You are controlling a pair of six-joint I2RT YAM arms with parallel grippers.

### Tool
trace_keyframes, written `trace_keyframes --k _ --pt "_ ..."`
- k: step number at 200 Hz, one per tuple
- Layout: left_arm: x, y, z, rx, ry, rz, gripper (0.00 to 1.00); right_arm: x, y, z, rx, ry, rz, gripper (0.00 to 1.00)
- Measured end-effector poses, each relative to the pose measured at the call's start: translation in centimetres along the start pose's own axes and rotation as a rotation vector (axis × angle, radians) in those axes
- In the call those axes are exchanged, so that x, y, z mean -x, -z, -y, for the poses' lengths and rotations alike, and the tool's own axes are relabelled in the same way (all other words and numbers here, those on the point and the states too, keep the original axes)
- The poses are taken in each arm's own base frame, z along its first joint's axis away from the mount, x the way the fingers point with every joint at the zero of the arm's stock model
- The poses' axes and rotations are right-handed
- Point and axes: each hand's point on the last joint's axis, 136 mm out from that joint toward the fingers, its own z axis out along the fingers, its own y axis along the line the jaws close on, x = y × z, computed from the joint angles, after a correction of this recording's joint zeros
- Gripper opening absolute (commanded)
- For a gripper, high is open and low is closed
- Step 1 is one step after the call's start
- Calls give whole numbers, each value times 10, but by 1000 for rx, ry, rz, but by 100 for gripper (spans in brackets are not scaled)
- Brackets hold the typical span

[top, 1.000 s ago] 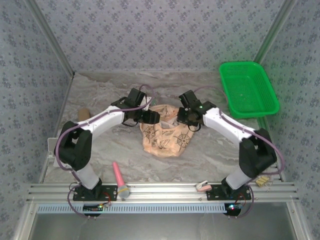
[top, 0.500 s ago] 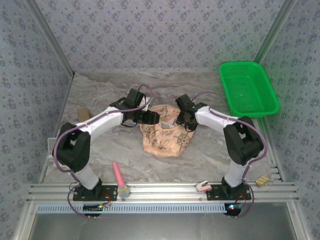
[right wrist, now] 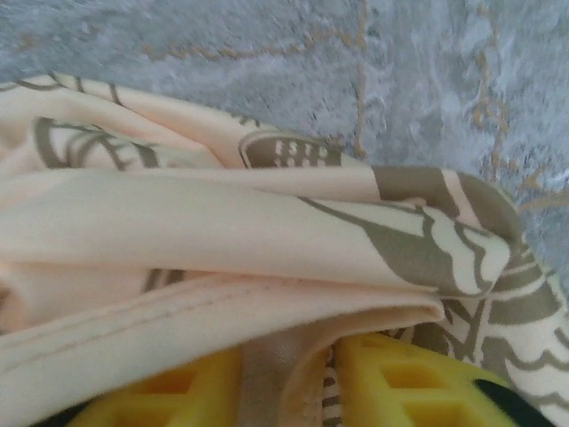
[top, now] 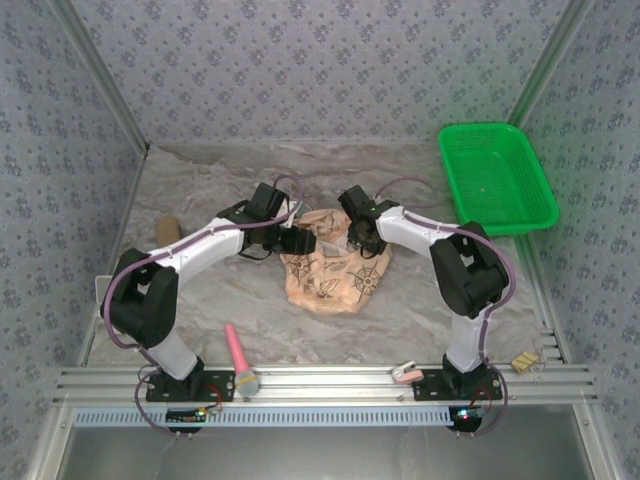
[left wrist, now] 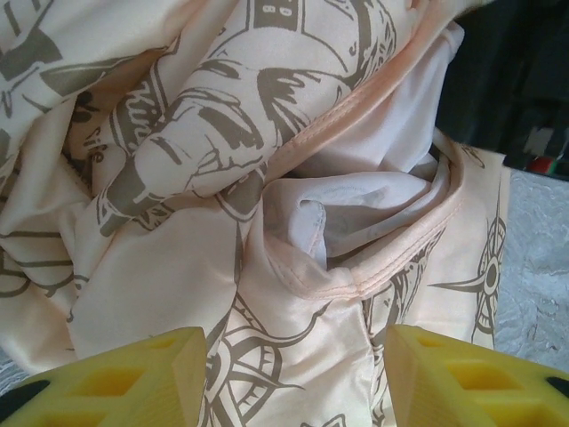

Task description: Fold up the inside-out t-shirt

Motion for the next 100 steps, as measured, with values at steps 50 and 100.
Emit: trace_keyframes --k 50,100 --pt "-1 0 -1 2 2 -4 56 -2 26 -3 16 46 26 0" --pt "1 2 -1 -10 -1 -1 58 18 114 -14 168 120 138 0"
